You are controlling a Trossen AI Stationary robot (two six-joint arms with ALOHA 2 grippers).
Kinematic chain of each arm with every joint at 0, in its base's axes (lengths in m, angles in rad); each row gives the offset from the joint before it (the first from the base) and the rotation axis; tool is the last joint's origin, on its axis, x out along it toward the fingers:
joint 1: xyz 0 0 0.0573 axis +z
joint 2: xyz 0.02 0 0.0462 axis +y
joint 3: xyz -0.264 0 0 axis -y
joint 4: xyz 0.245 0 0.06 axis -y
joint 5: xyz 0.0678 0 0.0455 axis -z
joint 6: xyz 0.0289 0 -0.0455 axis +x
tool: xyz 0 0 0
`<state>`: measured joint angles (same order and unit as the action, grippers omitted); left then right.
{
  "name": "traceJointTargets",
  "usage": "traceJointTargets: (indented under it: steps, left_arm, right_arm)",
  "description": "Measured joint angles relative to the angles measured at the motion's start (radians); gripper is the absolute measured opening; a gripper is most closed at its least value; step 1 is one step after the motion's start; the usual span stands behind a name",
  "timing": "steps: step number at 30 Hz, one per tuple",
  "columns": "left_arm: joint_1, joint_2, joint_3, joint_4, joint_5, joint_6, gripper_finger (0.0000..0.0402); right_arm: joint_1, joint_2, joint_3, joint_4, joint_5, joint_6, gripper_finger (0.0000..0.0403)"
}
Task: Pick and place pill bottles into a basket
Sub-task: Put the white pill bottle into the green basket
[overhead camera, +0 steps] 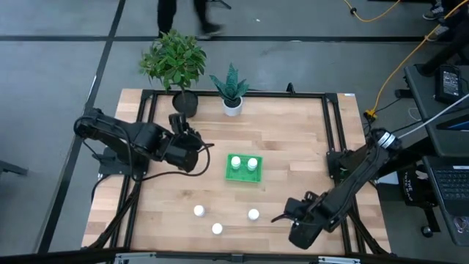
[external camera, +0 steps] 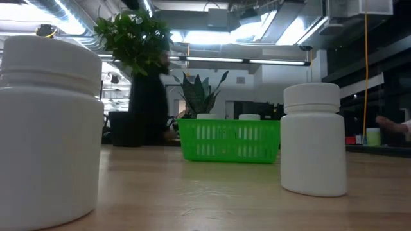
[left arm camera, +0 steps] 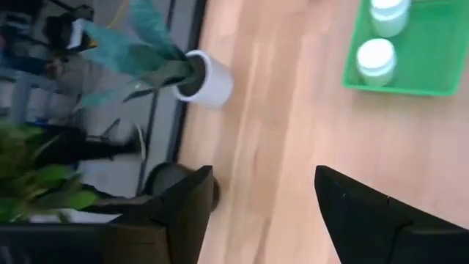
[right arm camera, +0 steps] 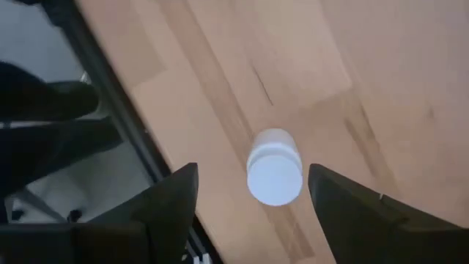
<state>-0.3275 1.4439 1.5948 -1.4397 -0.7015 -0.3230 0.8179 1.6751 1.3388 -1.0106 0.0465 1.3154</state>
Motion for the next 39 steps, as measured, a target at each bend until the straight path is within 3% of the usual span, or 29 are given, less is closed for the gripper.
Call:
traceJointTargets:
  steps: [6,17,25,31,39]
  left_arm:
    - [0.0,-0.003,-0.031,0.06,0.048,0.036,0.0233]
    - [0.004,-0.007,-0.031,0.086,0.047,0.066,0.0233]
    - [0.012,-0.007,-0.031,0.086,0.048,0.074,0.0233]
    - [0.028,-0.007,-0.031,0.089,0.051,0.074,0.0233]
    - [0.048,-0.007,-0.031,0.158,0.069,0.117,0.0233]
  right_arm:
    - [0.005,0.045,0.0,-0.003,-0.014,0.097,0.0269]
    - [0.005,0.058,-0.104,0.033,-0.103,0.206,0.0355]
    - [0.004,0.058,-0.182,0.147,-0.116,0.203,0.036]
    - [0.003,0.058,-0.195,0.168,-0.133,0.198,0.0323]
    - [0.003,0.058,-0.195,0.209,-0.147,0.192,0.0198]
